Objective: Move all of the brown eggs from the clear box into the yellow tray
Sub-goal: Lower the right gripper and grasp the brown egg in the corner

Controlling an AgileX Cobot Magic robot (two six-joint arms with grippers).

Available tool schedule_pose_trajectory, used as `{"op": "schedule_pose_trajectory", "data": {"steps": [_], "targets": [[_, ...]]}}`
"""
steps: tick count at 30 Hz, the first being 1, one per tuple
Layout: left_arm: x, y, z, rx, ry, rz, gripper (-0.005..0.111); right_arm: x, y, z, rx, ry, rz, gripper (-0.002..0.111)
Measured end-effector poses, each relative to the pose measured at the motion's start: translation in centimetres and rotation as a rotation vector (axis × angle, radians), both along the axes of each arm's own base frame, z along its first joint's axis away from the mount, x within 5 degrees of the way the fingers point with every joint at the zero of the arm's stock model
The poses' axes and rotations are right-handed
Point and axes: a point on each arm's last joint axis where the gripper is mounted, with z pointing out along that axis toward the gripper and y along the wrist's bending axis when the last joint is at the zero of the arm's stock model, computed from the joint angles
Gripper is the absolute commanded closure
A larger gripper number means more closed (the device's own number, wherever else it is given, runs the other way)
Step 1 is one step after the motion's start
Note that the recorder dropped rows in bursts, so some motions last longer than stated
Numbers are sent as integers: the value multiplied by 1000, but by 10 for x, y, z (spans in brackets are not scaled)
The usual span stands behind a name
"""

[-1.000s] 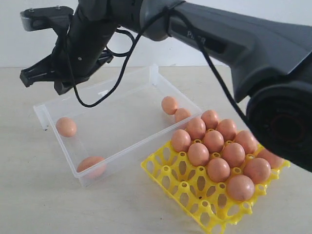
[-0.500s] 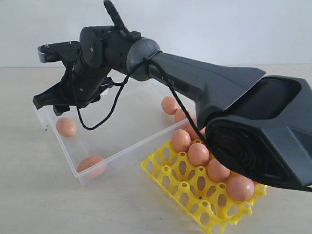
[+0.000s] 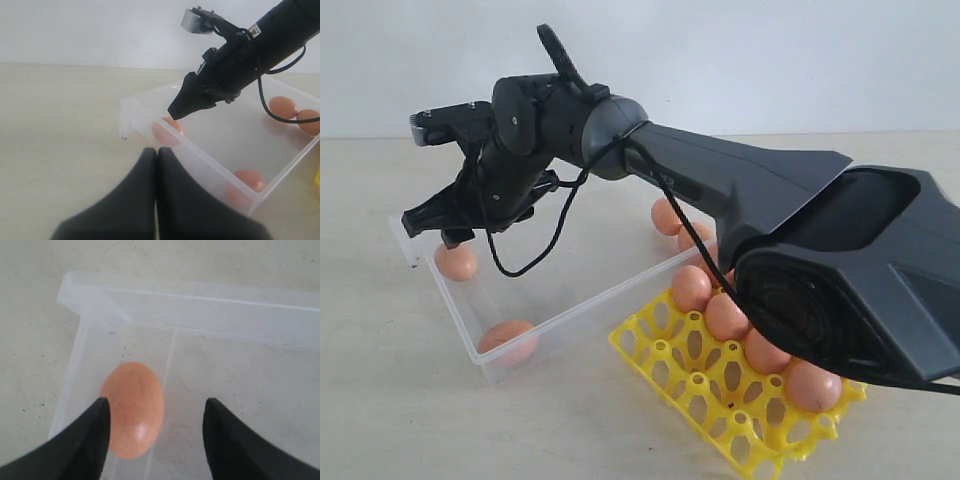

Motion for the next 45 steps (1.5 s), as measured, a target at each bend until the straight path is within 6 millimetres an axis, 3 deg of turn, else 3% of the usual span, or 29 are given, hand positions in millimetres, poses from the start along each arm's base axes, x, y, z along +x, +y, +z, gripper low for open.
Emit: {"op": "schedule_pose_trajectory", "data": {"steps": [7,14,21,24,27,30,45], "targets": [[0,0,0,0,0,0,111,1,2,-10,8,5,13,54],[0,0,0,0,0,0,111,3,6,-8,69,-22,20,54],[0,0,0,0,0,0,111,1,7,-38,25,42,27,54],[0,0,0,0,0,0,111,2,7,-38,31,38,24,54],[0,0,0,0,0,0,111,3,8,-40,38,37,14,67],[0,0,0,0,0,0,111,3,8,-40,39,36,11,108],[0,0,0,0,0,0,111,-1,3,-33,15,121,-55,109]]}}
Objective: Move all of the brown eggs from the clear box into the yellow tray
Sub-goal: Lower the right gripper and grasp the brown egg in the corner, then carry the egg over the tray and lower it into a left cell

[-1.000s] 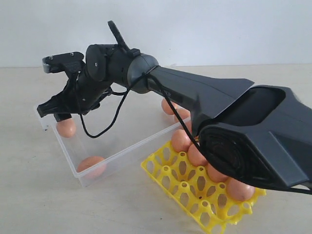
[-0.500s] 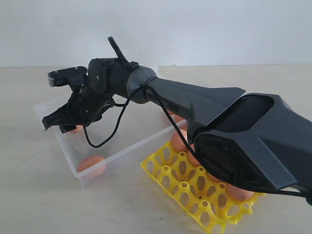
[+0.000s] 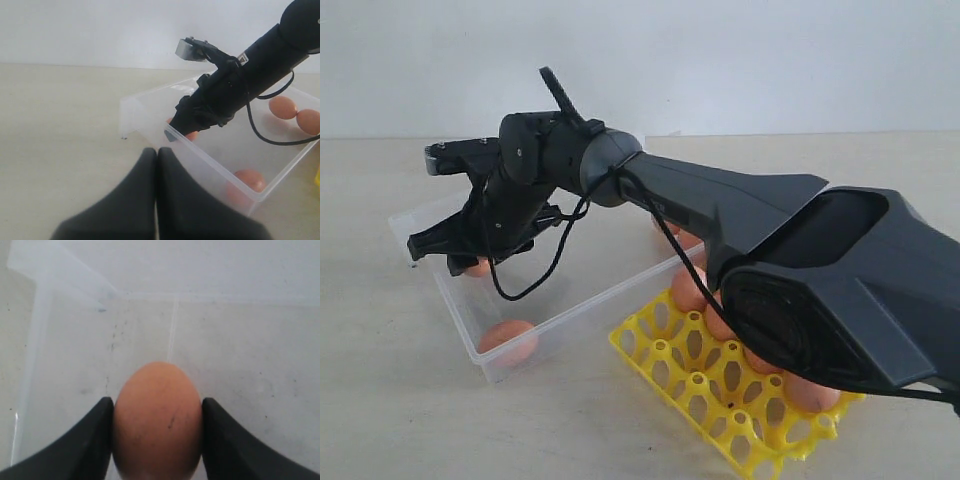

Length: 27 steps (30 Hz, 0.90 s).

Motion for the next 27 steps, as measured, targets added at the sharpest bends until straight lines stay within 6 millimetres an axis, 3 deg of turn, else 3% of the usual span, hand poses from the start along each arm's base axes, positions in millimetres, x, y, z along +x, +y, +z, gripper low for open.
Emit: {"op": "schedule_pose_trajectory", "data": {"steps": [3,10,18,22,27], "targets": [[0,0,0,0,0,0,111,-1,-3,14,-12,-7,-13,109],[0,0,0,0,0,0,111,-2,-11,73,-24,-143,-66,109],[0,0,0,0,0,0,111,-36,17,126,35,-404,12,109],[0,0,0,0,0,0,111,-45,20,137,16,-489,41,109],[0,0,0,0,0,0,111,-59,5,155,108,-576,56,109]]}}
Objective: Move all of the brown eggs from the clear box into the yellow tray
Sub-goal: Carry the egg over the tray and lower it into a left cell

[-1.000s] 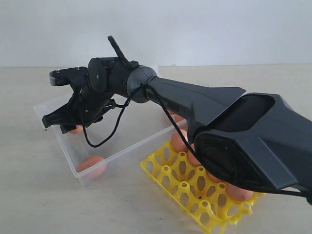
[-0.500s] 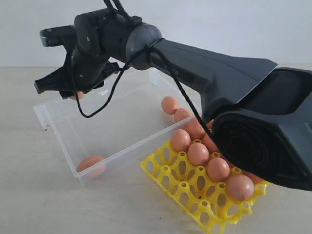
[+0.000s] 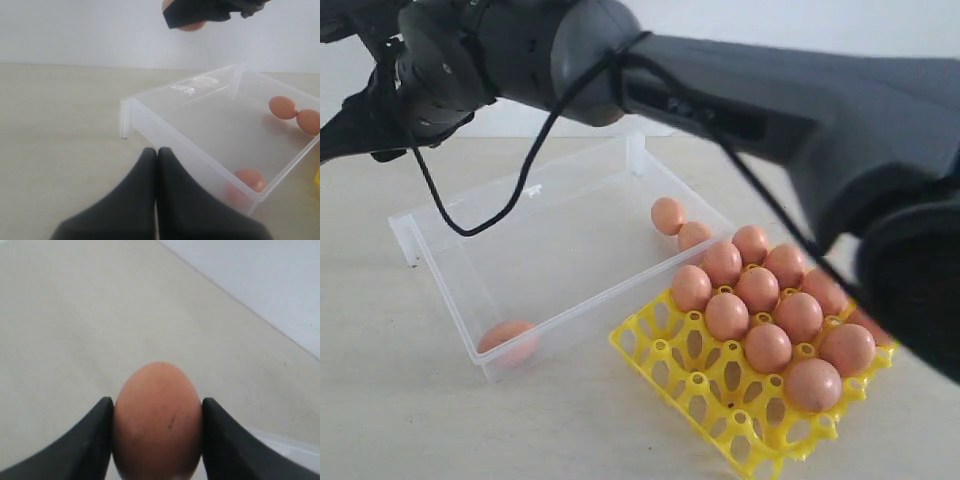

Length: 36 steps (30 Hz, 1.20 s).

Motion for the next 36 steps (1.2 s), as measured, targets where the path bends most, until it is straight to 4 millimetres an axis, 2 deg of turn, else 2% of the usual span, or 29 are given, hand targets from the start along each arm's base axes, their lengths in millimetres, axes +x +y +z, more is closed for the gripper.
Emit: {"op": "schedule_pose_trajectory", "data": {"steps": [1,2,5,8,11,15,17,19,22,26,31,36], "targets": [[0,0,0,0,0,0,111,-8,-6,7,45,-29,15,109],[0,0,0,0,0,0,111,-16,-13,6,65,-38,28,109],[0,0,0,0,0,0,111,-48,-47,13,171,-91,62,109],[0,0,0,0,0,0,111,-81,-91,0,244,-88,70,109],[0,0,0,0,0,0,111,-103,-134,-24,307,-18,24,109],[0,0,0,0,0,0,111,-109,-188,-27,519,45,-45,109],[0,0,0,0,0,0,111,-100,-210,-20,653,55,-4,109],[0,0,0,0,0,0,111,-91,-227,-14,738,101,109,109],[0,0,0,0,0,0,111,-81,-245,-25,755,229,242,109],[0,0,0,0,0,0,111,-70,-259,-55,695,368,268,109],[0,0,0,0,0,0,111,-64,-258,-88,612,443,290,109],[0,0,0,0,0,0,111,-62,-248,-119,473,414,298,109]]}}
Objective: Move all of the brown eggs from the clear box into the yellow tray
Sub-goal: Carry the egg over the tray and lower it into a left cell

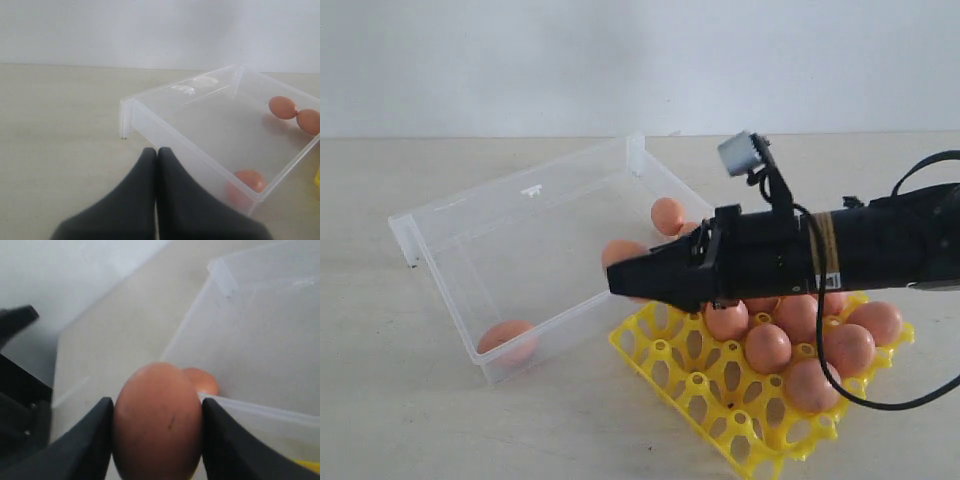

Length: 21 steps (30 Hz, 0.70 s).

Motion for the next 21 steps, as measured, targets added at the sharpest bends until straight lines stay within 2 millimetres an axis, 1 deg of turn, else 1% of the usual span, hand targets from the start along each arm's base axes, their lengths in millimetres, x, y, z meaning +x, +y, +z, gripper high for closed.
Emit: {"op": "schedule_pose_trajectory", "data": {"steps": [3,5,10,21], "targets": [[0,0,0,0,0,0,111,0,5,-15,-107,-32,-7,109],[0,0,0,0,0,0,111,0,7,-20,-165,-57,-14,109],[0,0,0,0,0,0,111,2,9,-27,-259,-112,-45,109],[0,0,0,0,0,0,111,10,7,-35,-334,-144,-118,109]]}}
